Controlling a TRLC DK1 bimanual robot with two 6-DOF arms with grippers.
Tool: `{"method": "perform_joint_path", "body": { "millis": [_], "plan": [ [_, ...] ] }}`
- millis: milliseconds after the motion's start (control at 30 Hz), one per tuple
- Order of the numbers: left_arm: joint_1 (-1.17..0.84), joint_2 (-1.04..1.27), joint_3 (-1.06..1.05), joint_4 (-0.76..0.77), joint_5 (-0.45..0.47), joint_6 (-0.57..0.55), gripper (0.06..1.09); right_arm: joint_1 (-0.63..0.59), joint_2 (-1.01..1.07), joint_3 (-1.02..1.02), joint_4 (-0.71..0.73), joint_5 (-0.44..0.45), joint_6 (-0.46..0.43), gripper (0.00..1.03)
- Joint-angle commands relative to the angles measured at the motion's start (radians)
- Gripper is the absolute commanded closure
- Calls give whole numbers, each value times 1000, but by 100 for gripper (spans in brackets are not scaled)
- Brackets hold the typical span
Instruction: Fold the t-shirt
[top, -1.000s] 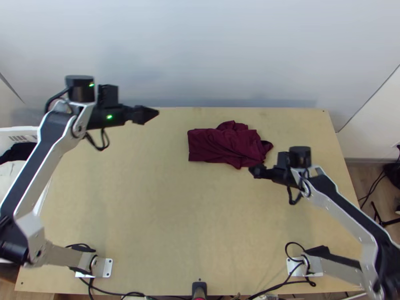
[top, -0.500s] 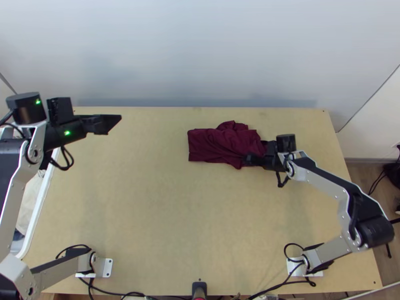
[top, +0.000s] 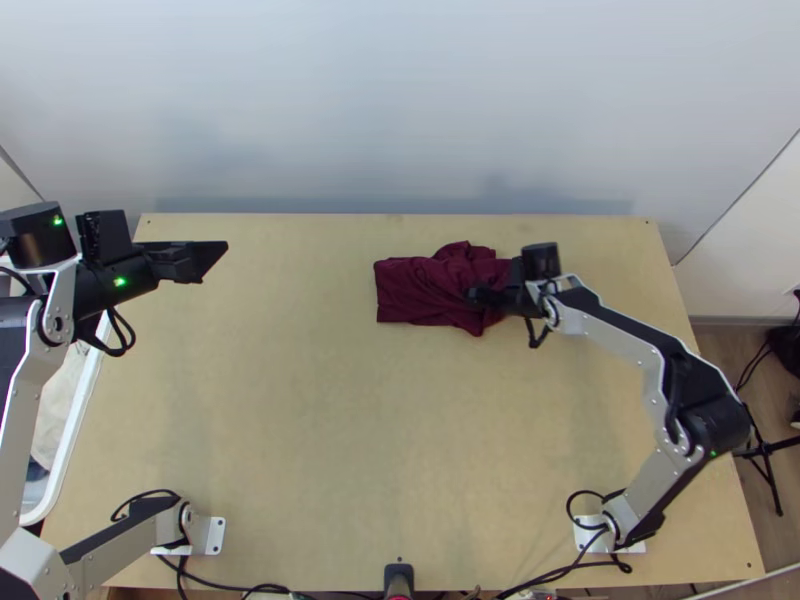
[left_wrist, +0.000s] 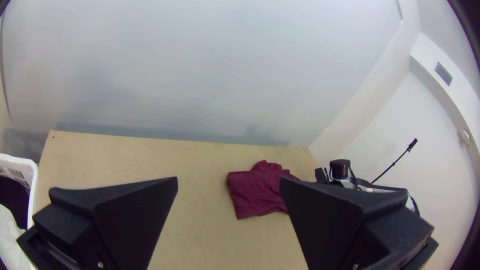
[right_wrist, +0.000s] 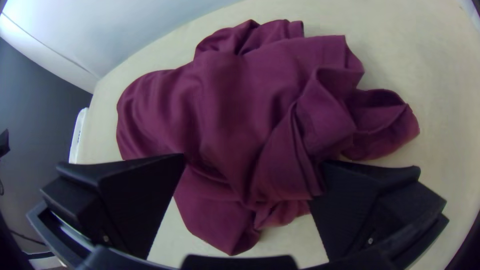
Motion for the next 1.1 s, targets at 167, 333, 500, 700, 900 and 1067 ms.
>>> {"method": "perform_joint_path", "body": {
  "millis": [167,333,500,700,900,1067],
  "plan": [
    [46,-21,-24,4,1,36,10,136,132,158,-120,233,-175,59],
    [91,-38,-39,1,13,62,10,140,118,136,-117,332,-264,100],
    [121,-48,-56,-5,19,85,10,24,61,110,-112,350,-308,100],
    [138,-59,-91,-5,21,105,10,-173,26,86,-74,381,-423,100],
    [138,-67,-111,-7,22,106,10,-351,18,112,-38,381,-498,100],
    [135,-73,-114,-7,22,108,10,-463,21,150,14,381,-570,100]
  ]
}}
